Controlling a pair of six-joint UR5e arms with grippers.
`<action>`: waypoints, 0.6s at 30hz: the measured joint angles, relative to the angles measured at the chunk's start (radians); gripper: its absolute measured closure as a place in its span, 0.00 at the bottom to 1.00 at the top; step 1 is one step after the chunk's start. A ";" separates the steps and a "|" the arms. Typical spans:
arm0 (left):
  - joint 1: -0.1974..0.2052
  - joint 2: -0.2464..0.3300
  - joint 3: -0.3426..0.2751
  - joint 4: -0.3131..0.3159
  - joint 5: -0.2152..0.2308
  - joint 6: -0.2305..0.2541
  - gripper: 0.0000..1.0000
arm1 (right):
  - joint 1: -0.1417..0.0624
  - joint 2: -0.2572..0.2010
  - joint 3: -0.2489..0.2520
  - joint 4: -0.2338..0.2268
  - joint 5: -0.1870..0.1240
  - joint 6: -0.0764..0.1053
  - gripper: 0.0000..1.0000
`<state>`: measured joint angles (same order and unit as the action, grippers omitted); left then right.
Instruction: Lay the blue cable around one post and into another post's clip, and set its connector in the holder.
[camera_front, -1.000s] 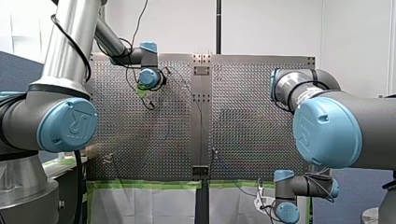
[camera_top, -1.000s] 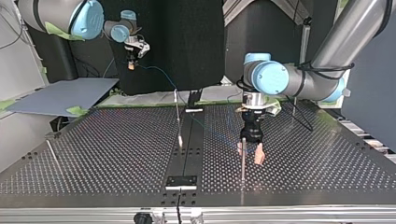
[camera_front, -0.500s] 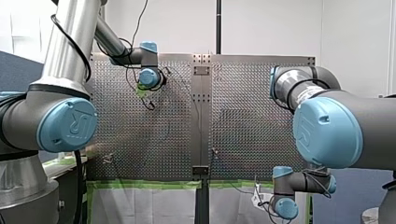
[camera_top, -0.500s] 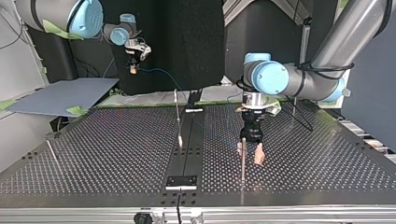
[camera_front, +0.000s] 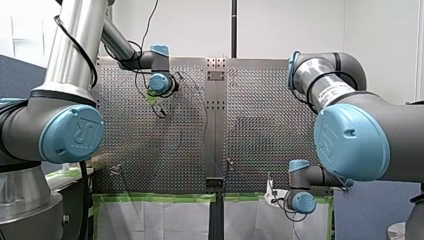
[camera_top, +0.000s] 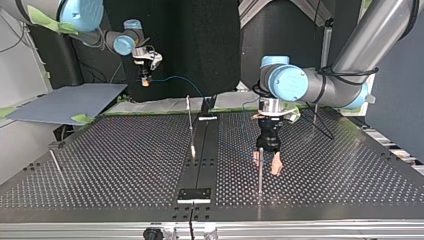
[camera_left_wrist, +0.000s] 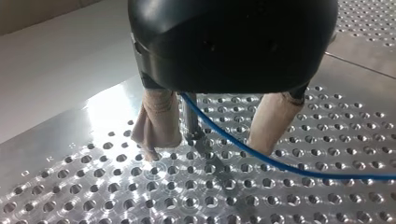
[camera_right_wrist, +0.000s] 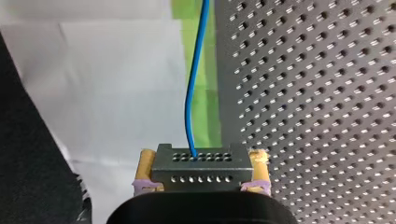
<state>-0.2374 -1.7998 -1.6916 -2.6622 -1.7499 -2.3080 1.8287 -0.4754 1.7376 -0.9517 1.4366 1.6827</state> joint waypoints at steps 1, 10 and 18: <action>0.000 0.000 0.000 -0.001 0.000 0.000 0.00 | -0.001 -0.008 0.006 -0.001 -0.001 0.002 1.00; -0.004 0.000 0.000 -0.029 -0.001 -0.023 0.00 | -0.016 -0.087 0.069 -0.061 0.041 0.064 1.00; -0.011 0.003 0.004 -0.071 0.017 -0.093 0.00 | -0.013 -0.107 0.075 -0.070 0.065 0.105 1.00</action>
<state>-0.2480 -1.7965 -1.6875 -2.7327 -1.7329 -2.4007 1.8156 -0.5825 1.8123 -1.0220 1.5013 1.7876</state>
